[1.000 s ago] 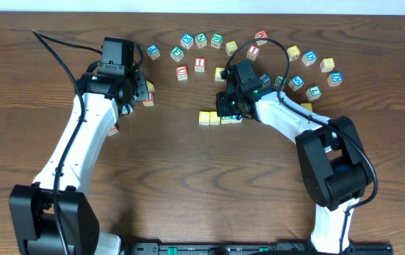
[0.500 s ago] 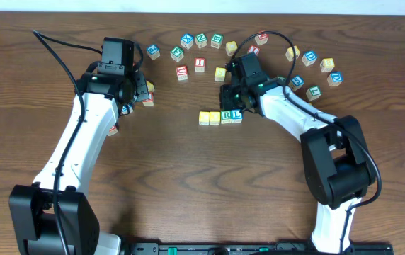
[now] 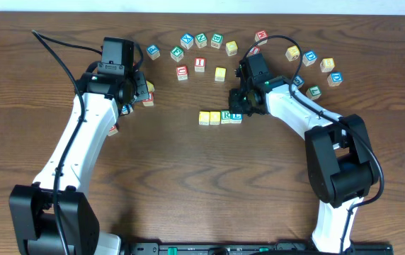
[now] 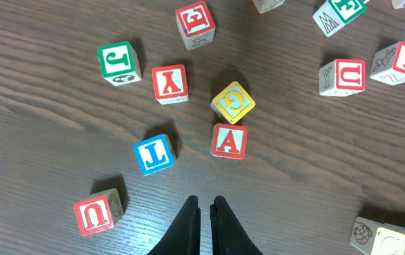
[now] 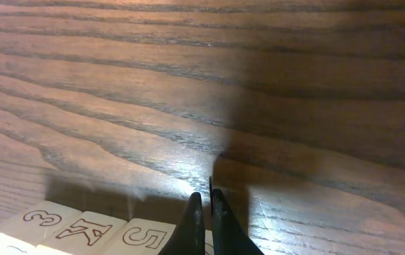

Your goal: Spell out CORL

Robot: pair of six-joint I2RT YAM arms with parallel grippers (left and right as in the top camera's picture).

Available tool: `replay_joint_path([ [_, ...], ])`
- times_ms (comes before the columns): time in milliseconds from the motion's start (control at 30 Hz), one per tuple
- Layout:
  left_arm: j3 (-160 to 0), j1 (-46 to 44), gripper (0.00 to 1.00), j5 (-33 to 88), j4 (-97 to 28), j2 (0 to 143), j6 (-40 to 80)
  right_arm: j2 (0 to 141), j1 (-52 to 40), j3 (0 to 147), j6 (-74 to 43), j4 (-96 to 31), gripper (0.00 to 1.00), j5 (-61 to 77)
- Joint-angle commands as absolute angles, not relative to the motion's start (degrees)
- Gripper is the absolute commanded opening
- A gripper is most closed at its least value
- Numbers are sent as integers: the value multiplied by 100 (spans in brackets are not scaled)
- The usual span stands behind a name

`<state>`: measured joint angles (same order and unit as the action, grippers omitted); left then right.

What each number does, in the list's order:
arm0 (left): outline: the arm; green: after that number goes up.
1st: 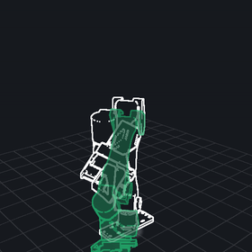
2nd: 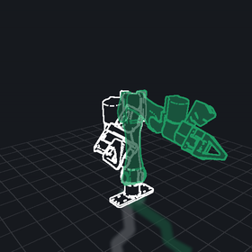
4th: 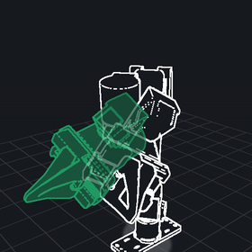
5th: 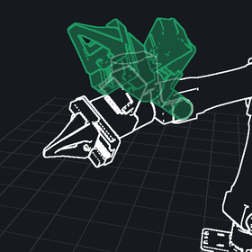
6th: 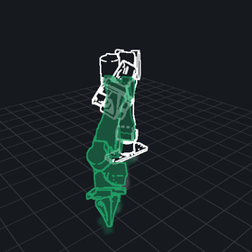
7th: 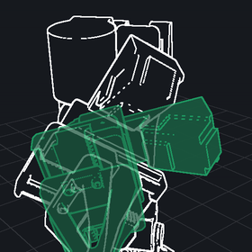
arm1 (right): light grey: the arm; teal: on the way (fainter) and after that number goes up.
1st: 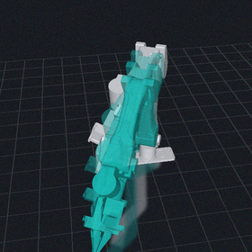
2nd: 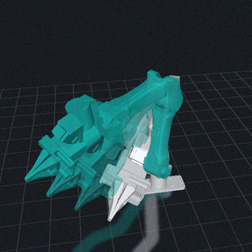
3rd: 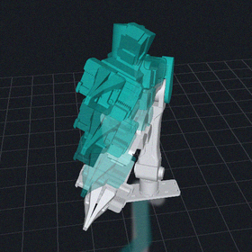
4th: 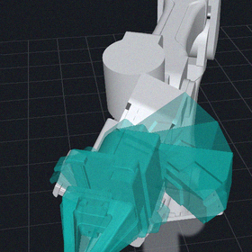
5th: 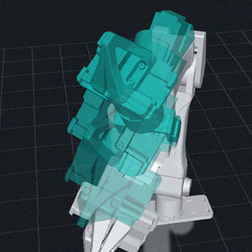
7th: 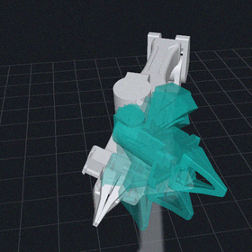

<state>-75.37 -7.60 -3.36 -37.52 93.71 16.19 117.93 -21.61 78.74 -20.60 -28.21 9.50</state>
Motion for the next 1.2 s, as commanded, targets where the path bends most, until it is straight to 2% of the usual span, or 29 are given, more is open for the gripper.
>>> replay_joint_path([
  [0, -7522, -746, 8, -346, -3774, 9430, 1682, 11767, -2196, 7940, -2119, -2875, 1, 908],
  [600, -7522, -746, 8, -346, -3774, 9430, 1684, 11767, -2196, 7942, -1809, -2401, 1, 1243],
  [1167, -7522, -746, 8, -349, -3769, 9430, 1682, 11767, -2412, 7940, -1588, -2552, 1, 1345],
])
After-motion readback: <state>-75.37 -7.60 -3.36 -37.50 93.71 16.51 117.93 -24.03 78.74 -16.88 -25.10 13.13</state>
